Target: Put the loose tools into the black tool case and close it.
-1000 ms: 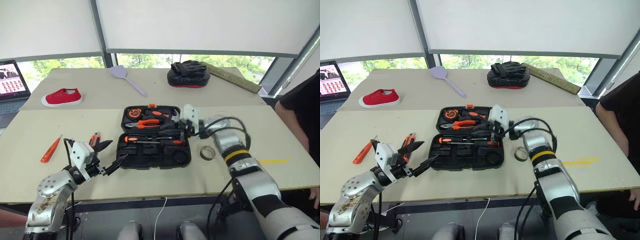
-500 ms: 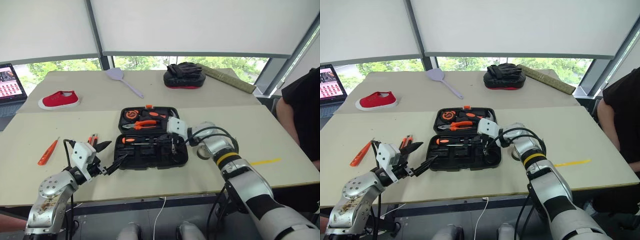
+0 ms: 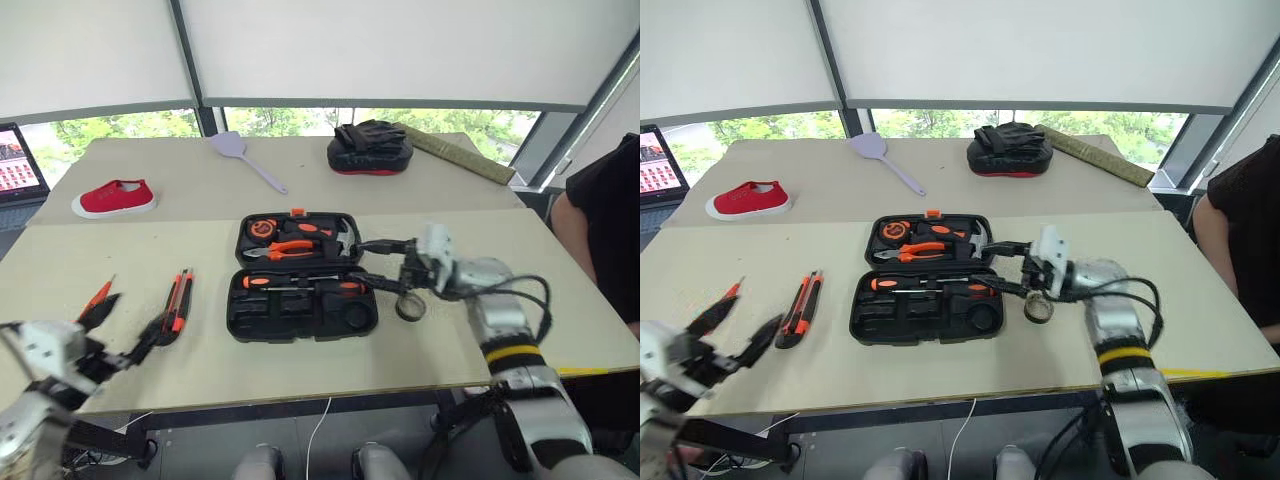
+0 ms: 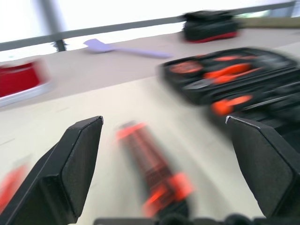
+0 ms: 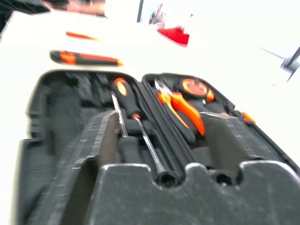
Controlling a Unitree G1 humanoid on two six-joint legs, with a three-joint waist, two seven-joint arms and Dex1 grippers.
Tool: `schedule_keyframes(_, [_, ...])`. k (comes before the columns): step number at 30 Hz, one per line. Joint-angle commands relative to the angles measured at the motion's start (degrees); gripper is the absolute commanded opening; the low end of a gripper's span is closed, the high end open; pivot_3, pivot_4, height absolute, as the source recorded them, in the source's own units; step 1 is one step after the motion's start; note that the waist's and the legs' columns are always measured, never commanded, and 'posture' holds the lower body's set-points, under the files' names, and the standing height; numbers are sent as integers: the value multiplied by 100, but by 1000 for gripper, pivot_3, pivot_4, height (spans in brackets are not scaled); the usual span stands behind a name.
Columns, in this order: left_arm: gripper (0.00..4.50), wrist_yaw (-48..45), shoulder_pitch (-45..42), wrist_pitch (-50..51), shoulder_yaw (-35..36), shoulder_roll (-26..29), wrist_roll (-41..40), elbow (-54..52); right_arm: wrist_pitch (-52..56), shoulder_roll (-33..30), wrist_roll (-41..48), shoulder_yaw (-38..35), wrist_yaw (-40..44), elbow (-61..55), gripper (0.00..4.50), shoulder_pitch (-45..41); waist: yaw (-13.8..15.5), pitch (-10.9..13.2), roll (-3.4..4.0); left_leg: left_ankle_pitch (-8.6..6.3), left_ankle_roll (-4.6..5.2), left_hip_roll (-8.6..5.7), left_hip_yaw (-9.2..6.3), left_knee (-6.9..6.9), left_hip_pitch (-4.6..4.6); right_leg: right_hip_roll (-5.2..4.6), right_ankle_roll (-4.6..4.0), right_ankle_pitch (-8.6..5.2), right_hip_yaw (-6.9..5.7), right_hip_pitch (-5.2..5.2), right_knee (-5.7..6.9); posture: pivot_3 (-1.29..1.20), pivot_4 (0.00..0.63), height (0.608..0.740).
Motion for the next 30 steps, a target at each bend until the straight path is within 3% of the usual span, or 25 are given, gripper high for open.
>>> schedule_keyframes(1, [4500, 324, 520, 132, 715, -88, -102, 275, -304, -55, 620, -404, 30, -967, 3435, 625, -14, 3, -2, -1, -1, 0, 1, 0, 1, 0, 1, -4, 1, -1, 0, 0, 150, 740])
schedule_keyframes(5, [4500, 623, 975, 621, 1104, -185, -315, 437, 289, -423, 1049, -432, 265, -1723, 3435, 1589, 26, 10, -18, -26, -44, 1, 2, 0, 14, -14, -29, -29, 3, 4, -2, 0, 150, 740])
schedule_keyframes(6, [4500, 732, 1027, 912, 1158, -181, -495, 381, 227, -474, 1004, -408, 287, -1816, 3931, 1767, 44, 11, -23, -27, -46, 1, 1, 0, 25, -18, -20, -34, 0, 3, -3, 0, 150, 740])
schedule_keyframes(8, [4500, 966, 1036, 1400, 1224, -126, -780, 202, 141, -485, 965, -407, 195, -1953, 4454, 1962, 115, 10, -48, -34, -57, 2, -5, 0, 31, -27, 7, -51, -7, -2, -7, 0, 150, 740])
schedule_keyframes(11, [4500, 1414, 845, 2148, 1384, 166, -1137, 49, 177, -439, 1007, -409, -13, -2223, 4491, 2080, 156, 14, -54, -36, -60, 5, -28, 0, 33, -41, 7, -51, -10, -7, -7, 0, 150, 740])
schedule_keyframes(15, [4500, 1606, 434, 3201, 1278, 971, -1471, -72, 422, -392, 1094, -324, -266, -2540, 4491, 1908, 189, 17, -55, -36, -62, 10, -27, 0, 31, -43, 4, -47, -19, -11, -4, 0, 150, 740])
schedule_keyframes(19, [4500, 2035, -608, 4363, 616, 2156, -1203, 453, 568, -316, 1113, -230, -432, -2510, 4491, 1427, 199, 23, -51, -36, -62, 8, -22, 0, 30, -41, 0, -42, -23, -13, -2, 0, 150, 740])
schedule_keyframes(23, [4500, 2011, -1821, 4859, -263, 2830, -826, 1267, 621, -247, 1076, -123, -489, -2398, 4491, 1091, 201, 25, -49, -35, -63, 5, 1, -1, 25, -26, -38, -17, -23, -8, -6, 0, 150, 740])
schedule_keyframes(30, [4500, 1268, -4249, 4846, -2400, 3204, 391, 3483, 529, -261, 945, 2, -428, -2241, 4491, 843, 190, 30, -60, -15, -32, 5, 28, -30, 20, -5, -11, -15, -29, -8, 1, 0, 150, 740])
